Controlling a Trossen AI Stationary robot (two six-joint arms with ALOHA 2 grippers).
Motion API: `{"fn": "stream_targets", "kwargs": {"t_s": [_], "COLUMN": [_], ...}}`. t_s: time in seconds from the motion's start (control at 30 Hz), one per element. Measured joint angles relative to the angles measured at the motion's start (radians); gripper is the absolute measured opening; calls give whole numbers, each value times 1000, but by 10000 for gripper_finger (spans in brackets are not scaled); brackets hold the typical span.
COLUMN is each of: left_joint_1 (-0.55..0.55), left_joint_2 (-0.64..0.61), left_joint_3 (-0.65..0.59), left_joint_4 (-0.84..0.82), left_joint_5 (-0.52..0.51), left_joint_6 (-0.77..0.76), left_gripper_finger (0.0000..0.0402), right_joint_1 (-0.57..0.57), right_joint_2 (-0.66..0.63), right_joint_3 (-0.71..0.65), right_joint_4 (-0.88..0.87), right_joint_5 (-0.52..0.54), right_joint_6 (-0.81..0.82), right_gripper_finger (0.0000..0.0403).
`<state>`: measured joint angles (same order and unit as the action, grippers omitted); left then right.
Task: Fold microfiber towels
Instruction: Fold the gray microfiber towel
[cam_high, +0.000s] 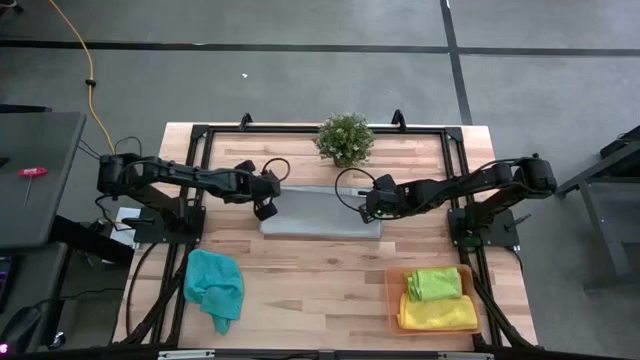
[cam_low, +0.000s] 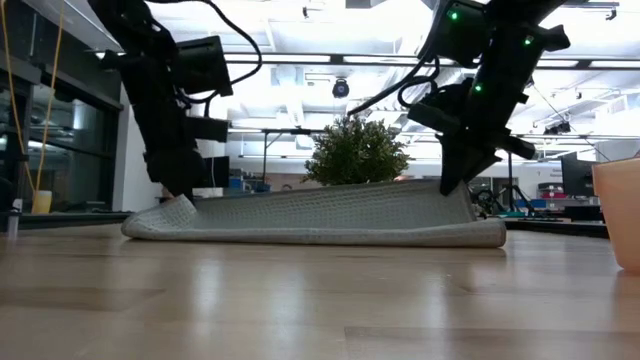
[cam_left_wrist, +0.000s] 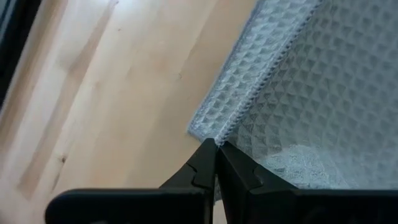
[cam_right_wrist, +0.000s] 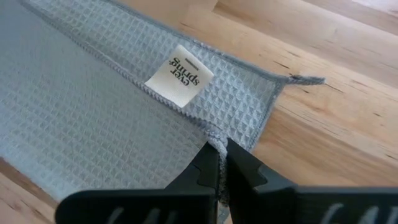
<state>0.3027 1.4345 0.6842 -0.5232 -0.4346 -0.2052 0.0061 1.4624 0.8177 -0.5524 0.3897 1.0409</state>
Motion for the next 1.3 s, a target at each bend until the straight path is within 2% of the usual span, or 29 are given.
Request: {"fn": "stream_targets", "kwargs": {"t_s": [0.2, 0.5, 0.63, 0.8, 0.93, 1.03, 1.23, 1.3], "left_joint_1": [0, 5, 23, 54, 70, 69, 69, 68], "left_joint_2": [4, 4, 4, 3, -13, -41, -68, -67], "left_joint_3": [0, 0, 0, 0, 0, 0, 0, 0], "left_joint_4": [8, 24, 37, 41, 25, 18, 50, 56], "left_joint_5": [-117, -124, -133, -134, -132, -81, 138, 159], "left_joint_6": [24, 122, 160, 194, 169, 144, 157, 168], "left_gripper_finger": [5, 8, 34, 85, 119, 134, 141, 140], "right_joint_1": [0, -26, -37, -39, -39, -40, -44, -55], "right_joint_2": [0, -1, -1, -1, -1, -1, -1, -1], "right_joint_3": [0, 0, 0, 0, 0, 0, 0, 0], "right_joint_4": [2, 1, -5, 0, 1, 2, 3, 3], "right_joint_5": [2, 2, 2, 2, 2, 2, -1, -19], "right_joint_6": [-1, -1, -1, -1, -1, -4, -2, -3], "right_gripper_finger": [0, 0, 0, 0, 0, 0, 1, 6]}}
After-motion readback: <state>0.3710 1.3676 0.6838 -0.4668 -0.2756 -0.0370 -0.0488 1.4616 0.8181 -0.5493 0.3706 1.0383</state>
